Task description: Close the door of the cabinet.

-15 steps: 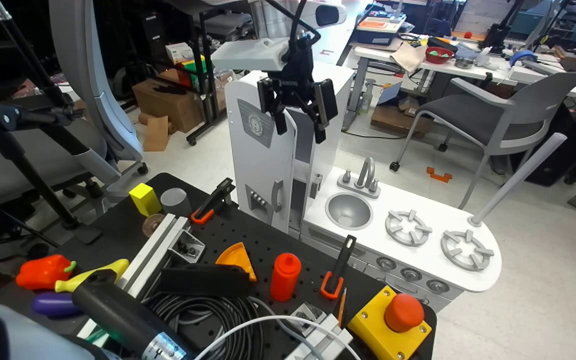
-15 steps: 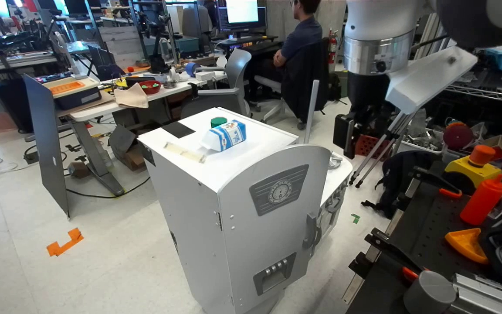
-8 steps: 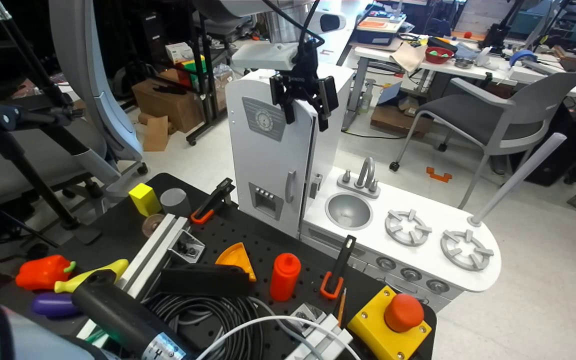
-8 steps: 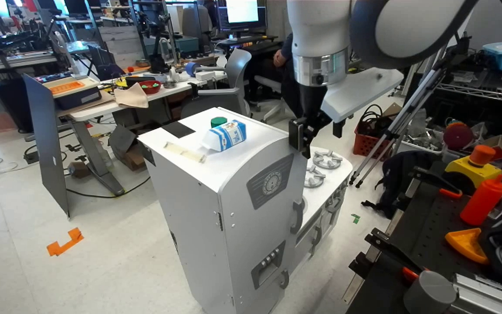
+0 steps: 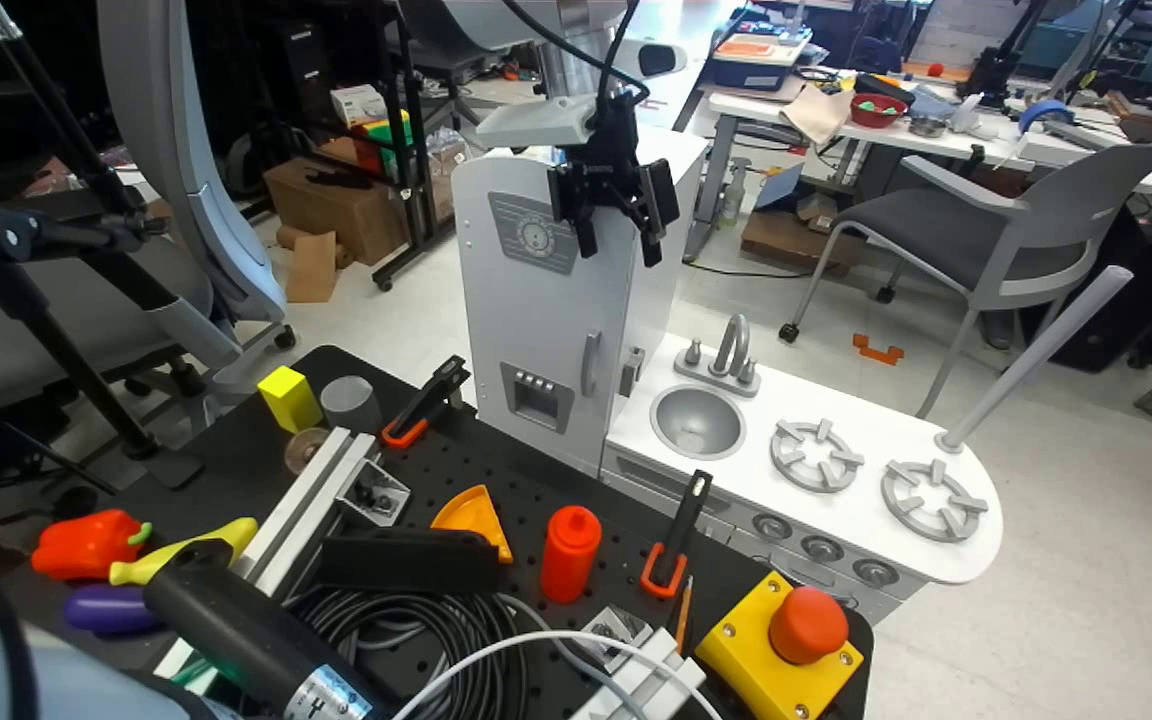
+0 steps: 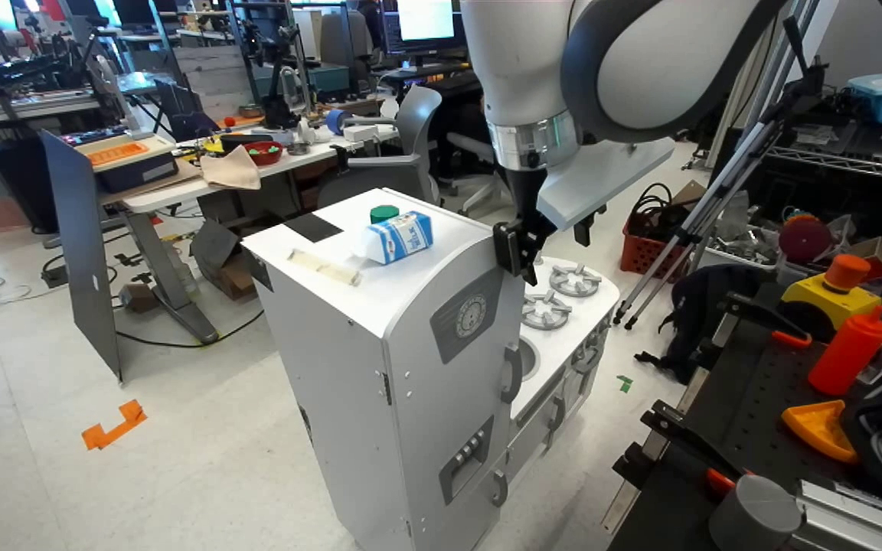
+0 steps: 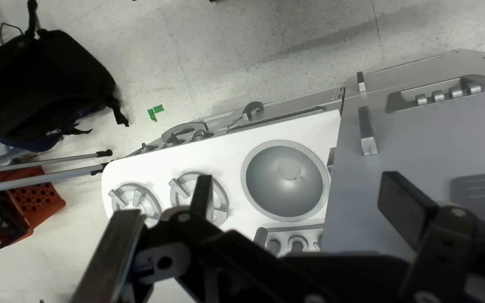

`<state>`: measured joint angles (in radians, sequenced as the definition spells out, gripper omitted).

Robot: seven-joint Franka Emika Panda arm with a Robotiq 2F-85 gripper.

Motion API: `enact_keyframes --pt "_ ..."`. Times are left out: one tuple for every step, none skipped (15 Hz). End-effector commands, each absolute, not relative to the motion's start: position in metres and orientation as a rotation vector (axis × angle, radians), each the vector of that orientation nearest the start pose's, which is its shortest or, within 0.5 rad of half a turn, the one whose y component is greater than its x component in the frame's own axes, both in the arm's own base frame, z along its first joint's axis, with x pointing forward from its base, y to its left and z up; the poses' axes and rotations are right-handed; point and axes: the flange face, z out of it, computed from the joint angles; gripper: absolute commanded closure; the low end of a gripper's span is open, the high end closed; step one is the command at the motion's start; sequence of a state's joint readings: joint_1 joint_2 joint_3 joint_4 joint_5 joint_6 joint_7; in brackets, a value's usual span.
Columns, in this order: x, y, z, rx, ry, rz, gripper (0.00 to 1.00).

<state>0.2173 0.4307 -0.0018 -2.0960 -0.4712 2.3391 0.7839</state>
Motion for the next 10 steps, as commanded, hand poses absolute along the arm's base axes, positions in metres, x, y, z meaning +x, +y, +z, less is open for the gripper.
enact_keyframes --pt "0.532 0.111 0.242 -3.479 0.273 -0.067 0.00" --pt "0.526 0.110 0.252 -3.475 0.253 -0.079 0.00" --pt "0.515 0.107 0.264 -3.471 0.225 -0.096 0.00" --pt "0.507 0.105 0.274 -3.467 0.207 -0.119 0.00" --pt "0.492 0.100 0.287 -3.462 0.184 -0.157 0.00" --pt "0.483 0.098 0.297 -3.458 0.173 -0.184 0.00" --pt "0.470 0.093 0.306 -3.456 0.162 -0.210 0.00" --pt "0.460 0.089 0.315 -3.453 0.161 -0.224 0.00" --pt "0.449 0.083 0.321 -3.453 0.170 -0.228 0.00" --pt "0.440 0.078 0.327 -3.452 0.177 -0.235 0.00"
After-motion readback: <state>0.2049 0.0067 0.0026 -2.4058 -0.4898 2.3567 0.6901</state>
